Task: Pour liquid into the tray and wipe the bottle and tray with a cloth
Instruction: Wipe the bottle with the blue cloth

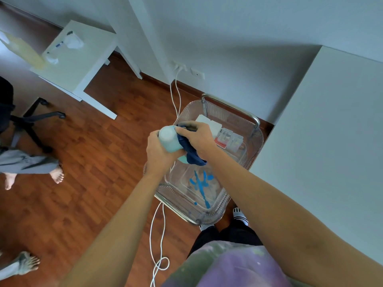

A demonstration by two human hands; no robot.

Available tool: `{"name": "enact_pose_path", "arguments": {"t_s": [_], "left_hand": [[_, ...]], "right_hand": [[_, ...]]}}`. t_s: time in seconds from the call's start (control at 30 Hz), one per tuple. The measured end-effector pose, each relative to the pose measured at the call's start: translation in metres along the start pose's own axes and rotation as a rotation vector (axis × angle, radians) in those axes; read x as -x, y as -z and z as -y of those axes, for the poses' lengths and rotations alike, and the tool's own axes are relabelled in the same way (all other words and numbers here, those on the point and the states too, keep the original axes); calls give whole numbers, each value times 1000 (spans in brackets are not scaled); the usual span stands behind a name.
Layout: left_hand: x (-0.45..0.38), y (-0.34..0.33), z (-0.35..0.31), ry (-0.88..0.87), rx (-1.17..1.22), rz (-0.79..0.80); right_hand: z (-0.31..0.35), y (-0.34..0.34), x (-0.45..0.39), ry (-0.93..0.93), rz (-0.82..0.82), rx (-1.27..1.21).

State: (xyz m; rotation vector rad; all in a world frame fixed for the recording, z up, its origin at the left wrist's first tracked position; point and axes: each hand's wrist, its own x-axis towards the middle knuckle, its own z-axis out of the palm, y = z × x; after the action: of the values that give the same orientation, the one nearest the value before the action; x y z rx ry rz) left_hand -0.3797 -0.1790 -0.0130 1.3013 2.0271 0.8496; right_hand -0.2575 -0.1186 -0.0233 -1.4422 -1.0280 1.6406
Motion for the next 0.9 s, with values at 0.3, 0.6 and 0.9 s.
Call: {"name": "enact_pose_path", "arguments": {"t_s": [0.3, 0.6, 0.9], "left_hand": [[-14, 14, 12, -231, -39, 91], [-5, 0, 8, -23, -65, 39], [-26, 30, 9, -203, -139, 352]], "right_hand": [[10, -5, -5, -42, -15, 53], [3, 2, 1, -26, 36, 63], [13, 2, -4, -19, 71, 152]]}}
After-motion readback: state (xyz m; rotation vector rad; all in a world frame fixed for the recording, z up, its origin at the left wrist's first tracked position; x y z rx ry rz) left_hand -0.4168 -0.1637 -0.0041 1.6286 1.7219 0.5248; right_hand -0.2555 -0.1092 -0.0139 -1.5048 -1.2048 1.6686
